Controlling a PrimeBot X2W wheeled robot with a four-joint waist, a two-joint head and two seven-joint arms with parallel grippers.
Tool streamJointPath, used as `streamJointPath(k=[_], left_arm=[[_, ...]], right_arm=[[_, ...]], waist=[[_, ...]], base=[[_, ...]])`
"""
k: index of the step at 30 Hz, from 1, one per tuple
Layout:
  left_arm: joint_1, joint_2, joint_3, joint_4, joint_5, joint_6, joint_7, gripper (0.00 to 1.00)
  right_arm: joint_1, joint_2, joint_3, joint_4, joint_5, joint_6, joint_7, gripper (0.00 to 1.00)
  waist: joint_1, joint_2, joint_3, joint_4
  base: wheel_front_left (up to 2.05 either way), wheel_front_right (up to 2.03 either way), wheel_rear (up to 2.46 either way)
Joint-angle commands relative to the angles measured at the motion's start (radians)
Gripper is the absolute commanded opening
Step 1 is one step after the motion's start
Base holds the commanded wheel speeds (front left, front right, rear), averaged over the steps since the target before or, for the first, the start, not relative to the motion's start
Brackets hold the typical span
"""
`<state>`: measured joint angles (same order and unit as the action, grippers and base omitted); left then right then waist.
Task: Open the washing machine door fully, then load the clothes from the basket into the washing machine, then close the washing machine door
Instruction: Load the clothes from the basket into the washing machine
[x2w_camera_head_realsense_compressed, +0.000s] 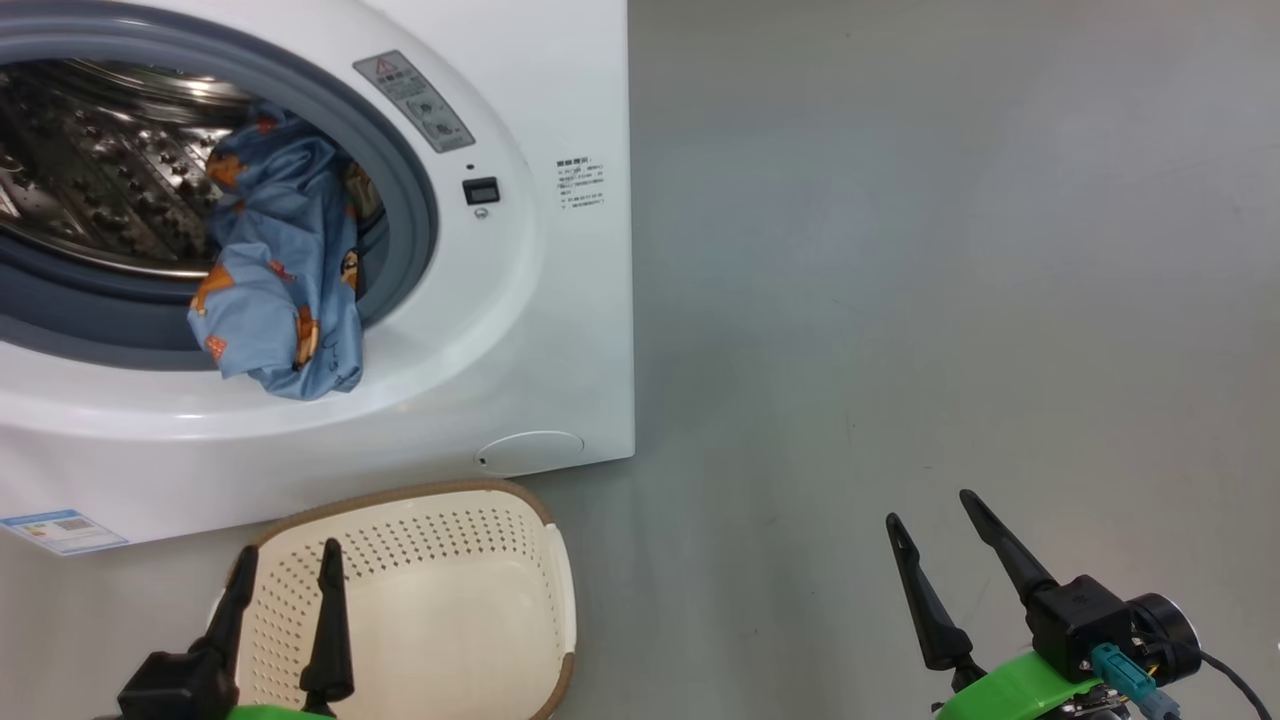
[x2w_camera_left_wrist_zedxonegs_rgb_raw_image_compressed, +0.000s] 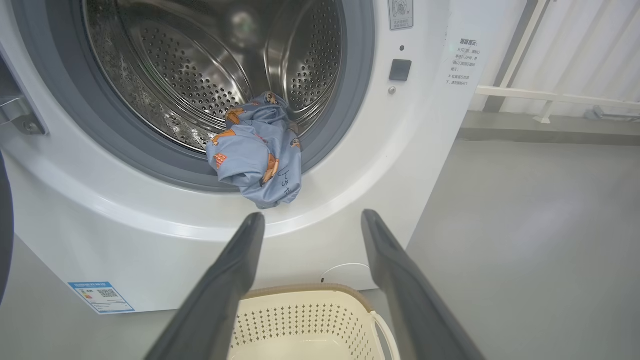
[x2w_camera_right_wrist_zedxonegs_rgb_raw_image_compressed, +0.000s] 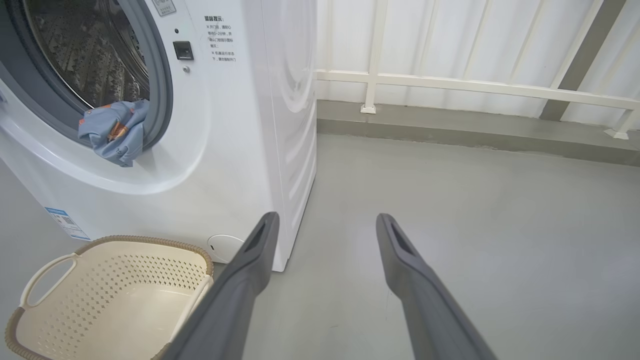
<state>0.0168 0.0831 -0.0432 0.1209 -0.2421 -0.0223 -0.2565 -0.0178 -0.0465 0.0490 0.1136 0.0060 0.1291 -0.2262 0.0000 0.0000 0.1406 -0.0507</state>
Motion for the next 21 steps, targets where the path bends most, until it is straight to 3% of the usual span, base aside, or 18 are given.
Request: streamJointPath(k=[1,21], left_arm=[[-0.017,0.006,0.041,-0.016,0.015,-0.005,-0.005,1.0],[-0.052,-0.023,0.083,0.034,0.052,-0.033,-0.005,1.0]], right_arm=[[0.0,-0.004,0.024,-0.02,0.013,0.002,-0.008,1.0],[-0.015,-0.004,0.032,-0.025,0.012,0.002,-0.011,1.0]], waist=[[0.0,0.0,0.0,0.001],[0.0,0.0,0.057,-0.019]], base=[[0.0,0.0,0.0],[0.0,0.0,0.0]])
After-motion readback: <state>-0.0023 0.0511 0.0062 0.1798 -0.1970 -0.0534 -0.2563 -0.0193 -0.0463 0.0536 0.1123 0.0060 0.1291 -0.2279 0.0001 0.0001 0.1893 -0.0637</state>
